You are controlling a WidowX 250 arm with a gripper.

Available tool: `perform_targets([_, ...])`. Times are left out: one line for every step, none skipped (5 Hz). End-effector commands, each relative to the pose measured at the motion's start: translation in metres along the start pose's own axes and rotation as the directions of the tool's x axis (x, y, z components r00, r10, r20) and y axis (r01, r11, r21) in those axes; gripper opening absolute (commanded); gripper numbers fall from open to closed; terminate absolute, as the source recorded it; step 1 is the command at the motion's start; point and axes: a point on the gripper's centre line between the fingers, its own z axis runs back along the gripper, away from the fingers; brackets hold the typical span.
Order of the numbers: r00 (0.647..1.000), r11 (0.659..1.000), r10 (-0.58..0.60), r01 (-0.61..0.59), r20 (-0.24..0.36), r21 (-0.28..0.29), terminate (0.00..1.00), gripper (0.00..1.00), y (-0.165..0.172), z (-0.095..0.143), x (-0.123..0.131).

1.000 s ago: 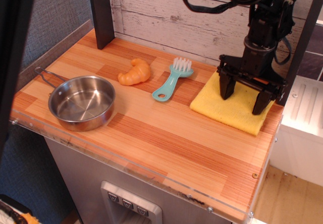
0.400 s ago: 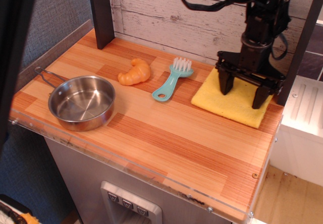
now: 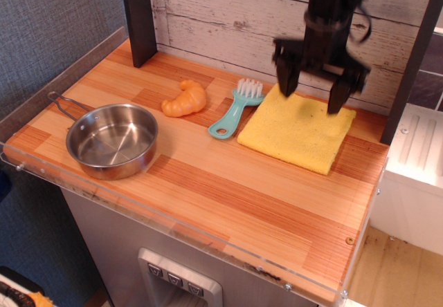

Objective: Move towel to upper right corner

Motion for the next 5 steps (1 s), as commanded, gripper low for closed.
perform_targets([0.991, 0.998, -0.015, 0.023, 0.132, -0.059, 0.0, 1.0, 0.011, 0.059, -0.002])
perform_targets([0.998, 0.997, -0.012, 0.017, 0.059, -0.074, 0.0, 1.0, 0.02, 0.062, -0.032])
perform_targets([1.0, 0.997, -0.008, 0.007, -0.023, -0.073, 0.0, 1.0, 0.027, 0.059, -0.058])
perform_targets([0.998, 0.998, -0.015, 0.012, -0.054, -0.06, 0.0, 1.0, 0.032, 0.057, -0.074])
perform_targets([0.995, 0.996, -0.08, 0.078, -0.059, -0.044, 0.0, 1.0, 0.038, 0.061, -0.085])
